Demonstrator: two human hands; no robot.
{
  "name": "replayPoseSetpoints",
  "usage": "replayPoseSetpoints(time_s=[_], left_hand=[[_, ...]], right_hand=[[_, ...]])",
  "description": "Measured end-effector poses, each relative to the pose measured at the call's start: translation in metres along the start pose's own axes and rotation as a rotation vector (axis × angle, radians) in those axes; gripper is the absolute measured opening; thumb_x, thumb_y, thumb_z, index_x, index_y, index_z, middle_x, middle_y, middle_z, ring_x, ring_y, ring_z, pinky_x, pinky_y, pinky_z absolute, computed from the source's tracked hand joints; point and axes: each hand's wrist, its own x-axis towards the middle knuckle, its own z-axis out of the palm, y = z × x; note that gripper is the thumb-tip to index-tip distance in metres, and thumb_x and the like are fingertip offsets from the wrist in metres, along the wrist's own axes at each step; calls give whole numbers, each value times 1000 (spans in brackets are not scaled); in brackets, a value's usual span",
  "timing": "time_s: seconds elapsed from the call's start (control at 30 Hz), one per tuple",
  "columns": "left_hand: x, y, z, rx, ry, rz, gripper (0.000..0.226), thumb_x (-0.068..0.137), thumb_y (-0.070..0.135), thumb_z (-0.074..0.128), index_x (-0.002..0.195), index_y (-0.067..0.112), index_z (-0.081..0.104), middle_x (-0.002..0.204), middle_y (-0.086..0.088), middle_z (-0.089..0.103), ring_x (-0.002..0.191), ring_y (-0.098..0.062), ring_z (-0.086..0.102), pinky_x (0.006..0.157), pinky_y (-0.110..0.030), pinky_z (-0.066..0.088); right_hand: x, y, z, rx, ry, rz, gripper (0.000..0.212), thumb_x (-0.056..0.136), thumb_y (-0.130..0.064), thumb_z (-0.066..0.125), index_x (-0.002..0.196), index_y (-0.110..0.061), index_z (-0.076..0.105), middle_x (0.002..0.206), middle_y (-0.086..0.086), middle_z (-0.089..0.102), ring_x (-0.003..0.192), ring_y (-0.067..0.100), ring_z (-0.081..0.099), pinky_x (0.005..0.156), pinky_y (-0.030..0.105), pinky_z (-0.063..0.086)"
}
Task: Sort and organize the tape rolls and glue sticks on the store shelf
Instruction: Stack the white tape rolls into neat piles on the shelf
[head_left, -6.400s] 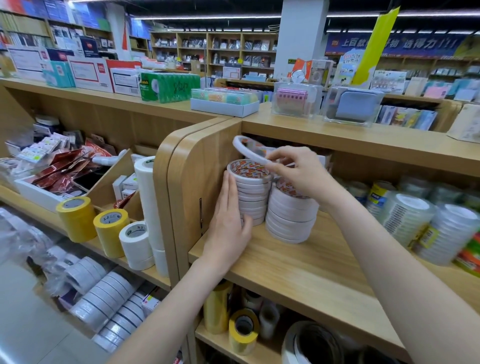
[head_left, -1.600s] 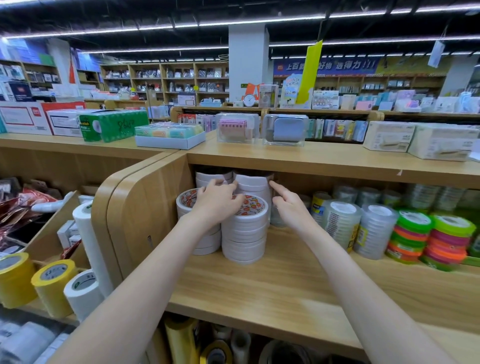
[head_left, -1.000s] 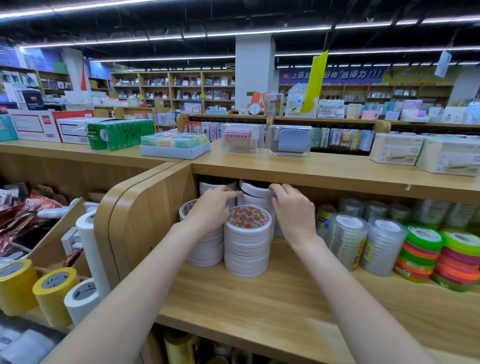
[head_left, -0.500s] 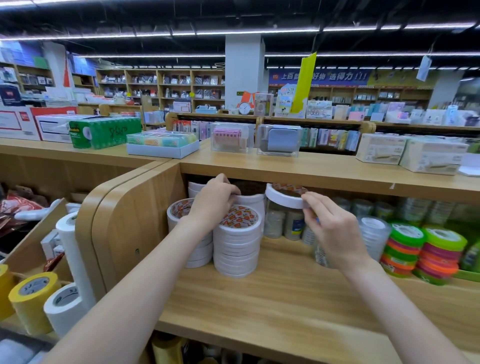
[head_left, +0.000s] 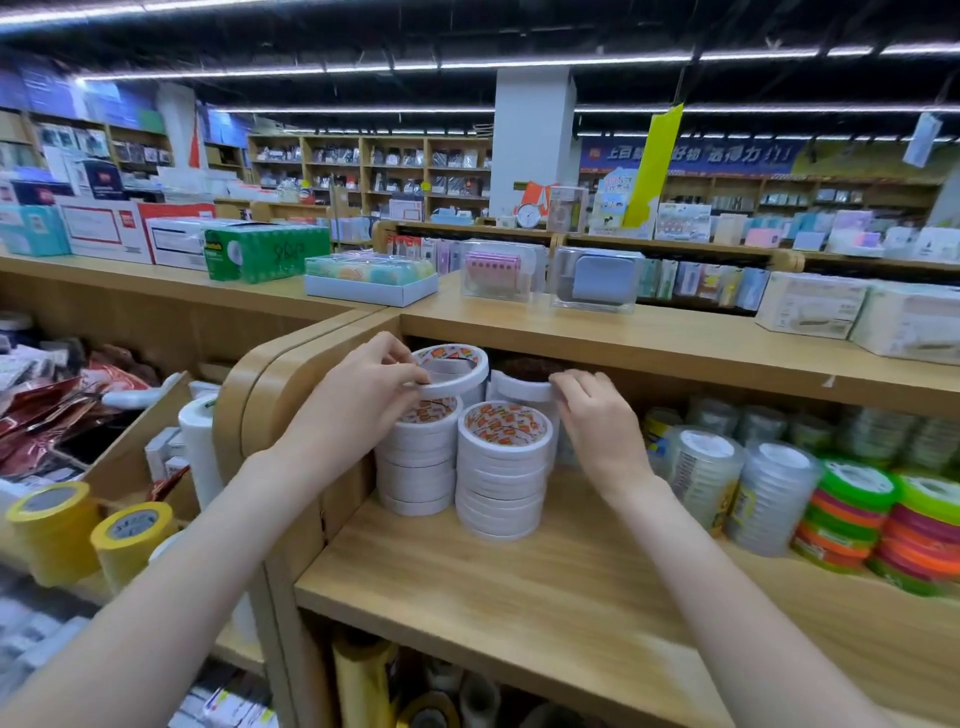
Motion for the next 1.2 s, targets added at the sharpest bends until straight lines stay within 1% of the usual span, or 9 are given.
replayPoseSetpoints(time_s=[0.23,0.4,0.5,0.67,0.8,0.87,0.93,1.1,1.2], left_hand=[[-8,-4,-2,-10,-31,-8,19,88,9,60,104,4,69,106,-7,61,95,-24,58,79,-33,45],[-9,-6,3,-42,-39,-16,20,88,7,60,106,3,68,106,-7,61,93,-22,57,79,-26,42],[-10,-4,5,-62,-9,7,20,87,6,61,105,3,69,104,-7,61,90,-19,56,77,-24,38],[-13,14,18,-153,-26,137,18,85,5,65,102,6,69,104,-7,60,97,-18,57,80,-26,45],[-18,24,40,-151,-4,98,30,87,8,63,117,11,63,112,-5,60,104,-19,57,88,-12,29],[-24,22,46,-152,10,12,35,89,14,61,123,14,59,120,-2,60,113,-18,53,96,-16,26],[-30,18,51,-127,8,-33,38,88,18,63,125,15,57,123,-3,60,119,-21,51,106,-31,25],[-35,16,58,-133,3,-66,51,85,37,60,129,11,54,126,-4,59,120,-23,50,101,-29,24],[-33,16,59,-146,7,-88,54,83,42,57,127,12,55,124,-3,60,118,-24,51,101,-34,27]], right_hand=[[-14,5,-2,115,-174,46,56,76,14,57,129,-4,50,132,21,48,121,35,47,92,46,49],[-8,2,-10,90,-300,162,57,89,4,43,143,-11,31,147,14,32,136,26,27,107,37,31],[-15,0,-16,191,-284,180,61,89,5,39,145,-13,26,147,13,32,136,26,28,112,35,27],[-32,-12,-34,644,-162,235,52,87,8,46,135,-12,42,126,-4,51,112,3,49,92,4,36],[-45,-18,-38,912,-281,325,44,89,1,53,126,-22,46,128,-2,54,117,7,52,94,13,43],[-48,-19,-36,936,-292,350,37,87,-14,61,121,-26,51,127,-4,56,117,7,53,96,22,46],[-46,-23,-35,901,-247,390,32,85,-23,64,115,-27,56,121,-6,60,112,8,56,92,23,48],[-36,-35,-30,771,-132,438,19,85,-22,64,103,-25,58,104,-5,64,96,9,59,70,4,42],[-36,-37,-31,762,-126,440,19,86,-21,63,105,-25,58,105,-5,64,97,9,59,68,1,40]])
